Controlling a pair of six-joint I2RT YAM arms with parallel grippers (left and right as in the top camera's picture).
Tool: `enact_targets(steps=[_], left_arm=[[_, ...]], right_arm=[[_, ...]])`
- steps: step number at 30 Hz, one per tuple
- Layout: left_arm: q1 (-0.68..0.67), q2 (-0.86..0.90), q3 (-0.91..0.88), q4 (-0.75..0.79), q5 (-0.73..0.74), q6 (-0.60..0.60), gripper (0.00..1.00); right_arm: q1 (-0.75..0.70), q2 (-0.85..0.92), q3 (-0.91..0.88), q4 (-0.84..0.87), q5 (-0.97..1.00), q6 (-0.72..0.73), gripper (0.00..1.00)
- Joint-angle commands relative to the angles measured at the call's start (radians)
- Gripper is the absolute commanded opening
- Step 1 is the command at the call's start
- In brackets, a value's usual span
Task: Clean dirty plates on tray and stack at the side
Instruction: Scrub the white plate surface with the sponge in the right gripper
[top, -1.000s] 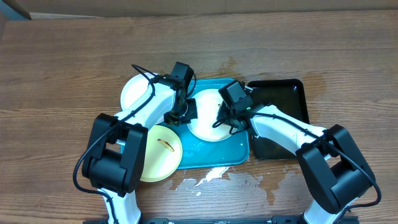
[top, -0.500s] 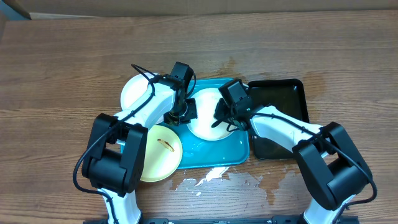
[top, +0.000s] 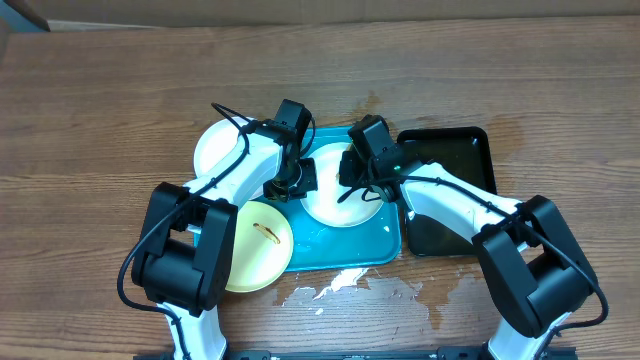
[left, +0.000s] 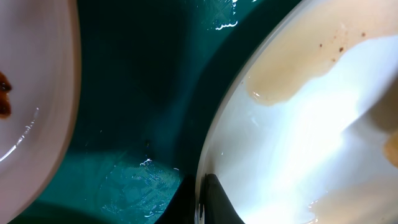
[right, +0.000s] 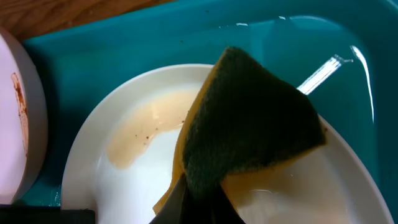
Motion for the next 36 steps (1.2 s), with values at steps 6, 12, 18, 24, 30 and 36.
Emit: enact_targets(steps=[6, 12, 18, 24, 30, 36], left_arm=[[-0.008, 0.033, -0.027, -0.015, -0.037, 0.045, 0.04], [-0.008, 0.033, -0.027, -0.015, -0.037, 0.045, 0.04], [-0.007, 0.033, -0.027, -0.015, -0.037, 0.045, 0.04], [-0.007, 0.033, -0.027, -0.015, -0.037, 0.044, 0.04], [-0.007, 0.033, -0.027, -0.015, -0.038, 0.039, 0.04], [-0.007, 0.033, -0.027, -0.012, -0.038, 0.033, 0.04]], right_arm=[[-0.008, -0.034, 0.027, 0.046, 0.039, -0.073, 0.04], [0.005, 0.012, 0.026, 0.066, 0.037, -0.010, 0.04], [0.042, 0.064, 0.026, 0.080, 0.037, -0.012, 0.04], [0.044, 0.070, 0.026, 0.024, 0.132, -0.023, 0.04], [0.028, 0.070, 0.026, -0.097, 0.214, -0.022, 0.04], [0.003, 0.064, 0.031, -0.177, 0.232, -0.023, 0.04]])
